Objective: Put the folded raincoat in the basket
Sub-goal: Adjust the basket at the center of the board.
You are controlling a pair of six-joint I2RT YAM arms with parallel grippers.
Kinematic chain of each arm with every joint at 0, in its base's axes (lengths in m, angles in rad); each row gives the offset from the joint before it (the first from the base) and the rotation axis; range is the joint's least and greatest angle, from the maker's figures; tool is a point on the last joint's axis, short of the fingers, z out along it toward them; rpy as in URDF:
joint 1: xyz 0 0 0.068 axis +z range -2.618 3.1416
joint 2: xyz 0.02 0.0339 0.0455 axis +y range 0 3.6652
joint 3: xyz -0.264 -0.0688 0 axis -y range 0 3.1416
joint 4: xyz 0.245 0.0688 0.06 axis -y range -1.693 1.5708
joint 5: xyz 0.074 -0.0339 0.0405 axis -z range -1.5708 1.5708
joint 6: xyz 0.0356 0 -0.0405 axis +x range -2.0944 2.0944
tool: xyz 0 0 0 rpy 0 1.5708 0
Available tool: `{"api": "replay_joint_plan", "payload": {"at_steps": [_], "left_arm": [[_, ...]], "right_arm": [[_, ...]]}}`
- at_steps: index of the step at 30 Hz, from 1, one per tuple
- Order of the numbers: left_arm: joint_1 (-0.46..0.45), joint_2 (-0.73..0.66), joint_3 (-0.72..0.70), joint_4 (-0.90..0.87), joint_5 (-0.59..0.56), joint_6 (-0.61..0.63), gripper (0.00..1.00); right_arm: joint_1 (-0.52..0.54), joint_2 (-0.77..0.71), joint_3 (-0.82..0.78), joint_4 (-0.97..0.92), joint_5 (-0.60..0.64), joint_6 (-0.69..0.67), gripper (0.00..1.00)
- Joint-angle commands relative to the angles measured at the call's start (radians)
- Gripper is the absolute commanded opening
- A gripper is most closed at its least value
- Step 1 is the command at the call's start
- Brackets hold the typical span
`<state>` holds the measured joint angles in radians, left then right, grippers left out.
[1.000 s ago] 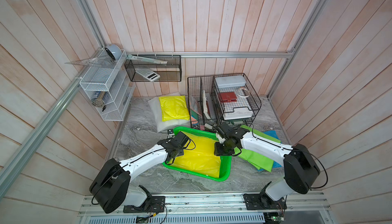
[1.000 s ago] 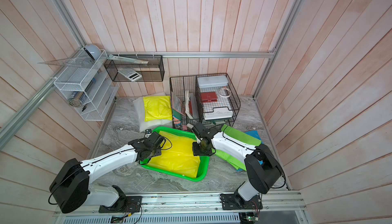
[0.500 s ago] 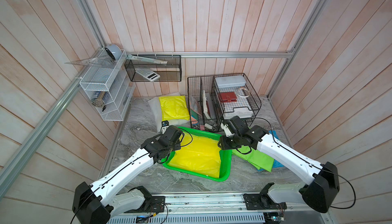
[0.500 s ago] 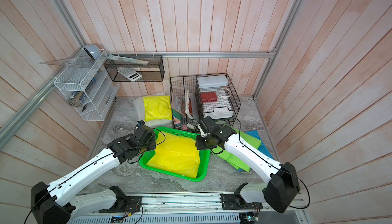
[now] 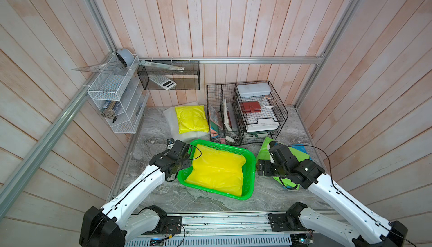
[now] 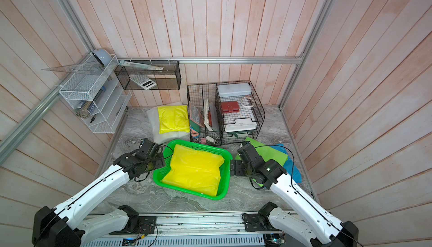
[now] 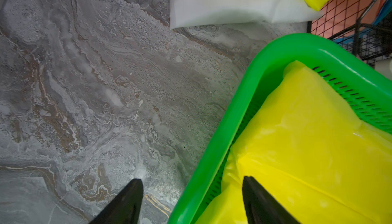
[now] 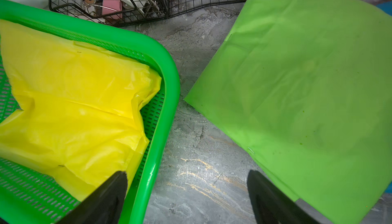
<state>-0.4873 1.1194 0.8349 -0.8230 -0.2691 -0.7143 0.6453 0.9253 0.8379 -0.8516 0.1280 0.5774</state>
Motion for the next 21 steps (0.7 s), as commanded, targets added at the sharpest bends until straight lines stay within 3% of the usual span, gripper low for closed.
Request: {"api": "replay_joint_plan", "payload": {"at_steps": [1, 8, 15, 21], "left_arm": [[0.012, 0.019, -0.027, 0.055, 0.082, 0.007, 0.77], [0.011, -0.045, -0.121, 0.094, 0.232, -0.061, 0.71], [-0.006, -0.227, -0.252, 0.132, 0.363, -0.193, 0.7], [-0.027, -0.282, -0.247, 0.089, 0.365, -0.222, 0.7]], "right_arm": [[-0.004, 0.025, -0.019, 0.052, -0.027, 0.031, 0.94], [-0.012, 0.142, -0.041, 0.18, -0.126, 0.052, 0.92], [-0.015, 0.322, 0.02, 0.273, -0.224, 0.046, 0.9], [-0.029, 0.465, 0.144, 0.212, -0.332, -0.053, 0.87]]}}
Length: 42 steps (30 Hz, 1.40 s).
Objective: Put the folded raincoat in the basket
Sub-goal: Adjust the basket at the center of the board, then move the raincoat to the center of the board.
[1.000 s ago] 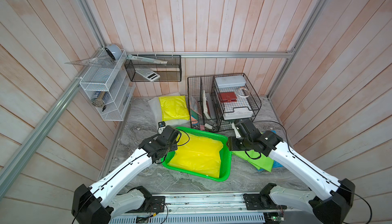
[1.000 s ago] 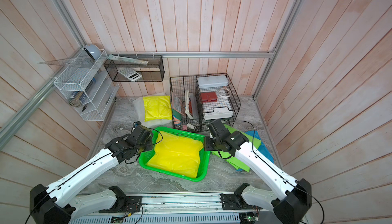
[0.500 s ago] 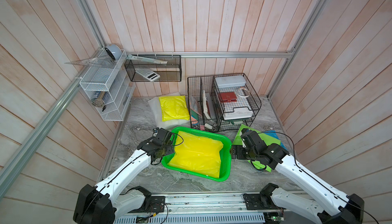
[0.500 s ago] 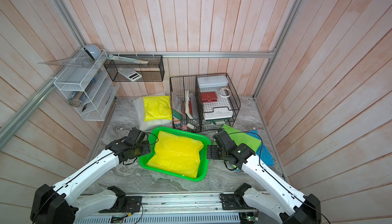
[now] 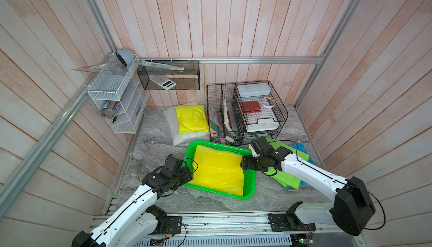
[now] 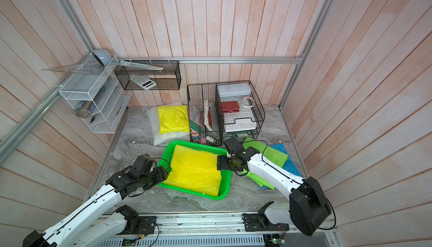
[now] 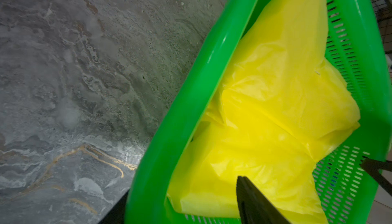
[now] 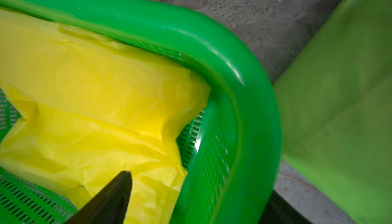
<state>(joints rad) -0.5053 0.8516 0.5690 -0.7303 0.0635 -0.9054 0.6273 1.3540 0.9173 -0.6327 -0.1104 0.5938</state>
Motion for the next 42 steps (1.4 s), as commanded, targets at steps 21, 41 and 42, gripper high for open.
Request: {"api": "replay_joint_plan", "payload": {"at_steps": [21, 41, 42], "left_arm": [[0.328, 0.462, 0.635, -0.09, 0.001, 0.299, 0.77], [0.498, 1.158, 1.011, 0.234, 0.225, 0.191, 0.7], [0.499, 1.16, 1.001, 0.249, 0.237, 0.18, 0.7]], "right_arm": [[-0.132, -0.219, 0.014, -0.076, 0.01, -0.156, 0.9], [-0.133, -0.313, -0.016, -0.111, 0.031, -0.166, 0.89], [-0.133, -0.31, -0.017, -0.111, 0.031, -0.166, 0.89]]}}
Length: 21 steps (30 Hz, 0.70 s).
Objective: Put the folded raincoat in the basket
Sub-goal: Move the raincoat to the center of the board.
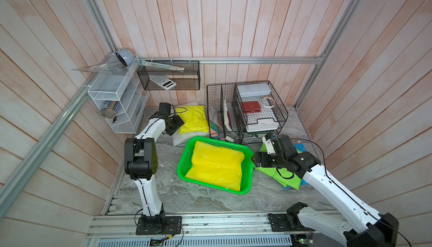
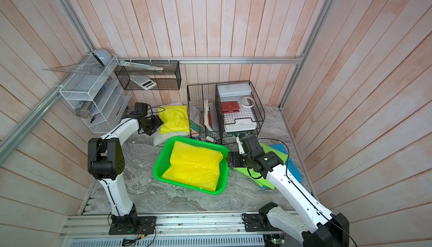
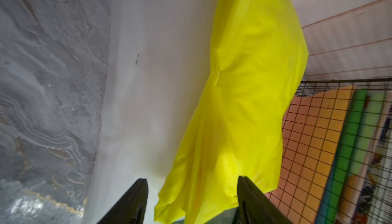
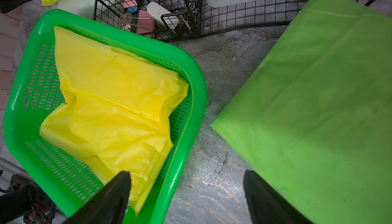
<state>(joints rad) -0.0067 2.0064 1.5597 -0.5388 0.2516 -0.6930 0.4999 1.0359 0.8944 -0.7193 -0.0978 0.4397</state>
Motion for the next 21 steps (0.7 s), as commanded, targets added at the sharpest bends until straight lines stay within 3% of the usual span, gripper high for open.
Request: {"api": "replay_joint_plan", "payload": {"at_steps": [1, 11, 15, 21], "left_arm": [[-0.001, 0.005, -0.002, 0.074, 0.06, -0.04, 0.69], [-0.002, 0.019, -0.093, 0.147, 0.1, -0.075, 0.63], [-0.003, -0.002, -0.111, 0.153, 0.093, -0.074, 0.53], [-0.001, -0.008, -0.1, 0.142, 0.107, -0.076, 0.07]], "right_arm": [[-0.006, 0.012, 0.006, -0.024, 0.017, -0.012, 0.89], [-0.006, 0.018, -0.005, -0.018, 0.012, -0.005, 0.89], [-0.006, 0.021, -0.005, -0.02, 0.006, -0.002, 0.89], [-0.005, 0.029, 0.02, -0.026, 0.009, 0.0, 0.89]]}}
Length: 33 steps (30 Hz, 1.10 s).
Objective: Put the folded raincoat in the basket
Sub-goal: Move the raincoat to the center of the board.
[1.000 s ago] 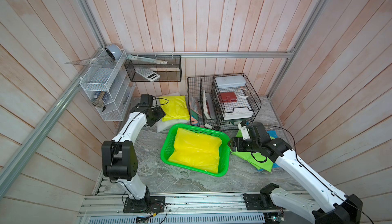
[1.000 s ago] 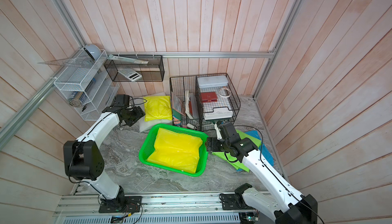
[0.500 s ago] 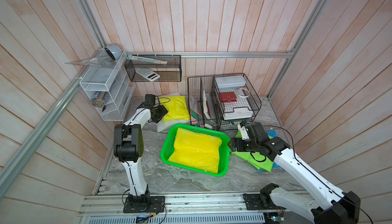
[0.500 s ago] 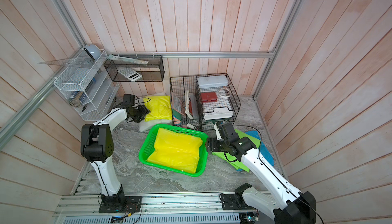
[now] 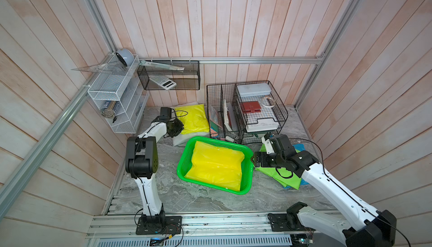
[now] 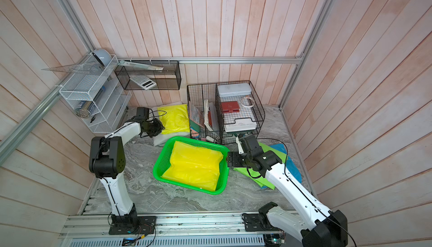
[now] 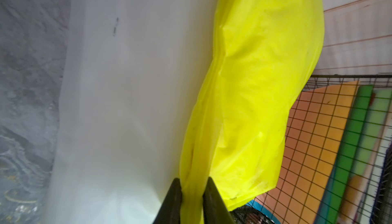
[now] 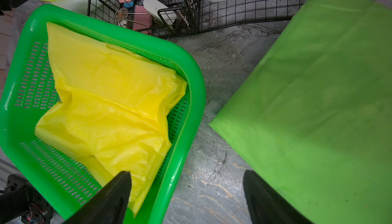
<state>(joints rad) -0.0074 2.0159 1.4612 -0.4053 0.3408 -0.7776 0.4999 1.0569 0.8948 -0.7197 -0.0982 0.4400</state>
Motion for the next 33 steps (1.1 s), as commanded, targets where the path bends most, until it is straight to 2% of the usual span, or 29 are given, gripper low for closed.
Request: {"api": "replay_joint_plan", "payload": {"at_steps": [1, 2, 7, 11, 16, 22, 27, 33], "left_arm": [[0.001, -0.02, 0.003, -0.001, 0.015, 0.01, 0.03], [0.002, -0.023, 0.008, -0.011, 0.011, 0.015, 0.0], [0.018, -0.051, 0.046, -0.114, -0.039, 0.062, 0.0], [0.047, -0.101, 0.045, -0.258, -0.113, 0.126, 0.0], [0.073, -0.189, -0.062, -0.36, -0.194, 0.206, 0.0], [0.095, -0.255, -0.164, -0.457, -0.338, 0.3, 0.0], [0.132, -0.335, -0.213, -0.477, -0.32, 0.327, 0.0], [0.142, -0.429, -0.255, -0.527, -0.399, 0.345, 0.0]], "right_arm": [[-0.006, 0.009, 0.024, -0.027, 0.007, 0.001, 0.89], [-0.006, 0.011, 0.028, -0.027, 0.005, 0.003, 0.89], [-0.006, 0.022, 0.061, -0.034, -0.017, 0.006, 0.85], [-0.006, 0.032, 0.128, -0.023, -0.083, 0.023, 0.82], [0.027, 0.118, 0.222, 0.039, -0.187, 0.082, 0.79], [0.16, 0.318, 0.39, 0.073, -0.181, 0.099, 0.77], [0.286, 0.458, 0.471, 0.123, -0.163, 0.126, 0.75], [0.448, 0.583, 0.531, 0.17, -0.113, 0.158, 0.74]]}}
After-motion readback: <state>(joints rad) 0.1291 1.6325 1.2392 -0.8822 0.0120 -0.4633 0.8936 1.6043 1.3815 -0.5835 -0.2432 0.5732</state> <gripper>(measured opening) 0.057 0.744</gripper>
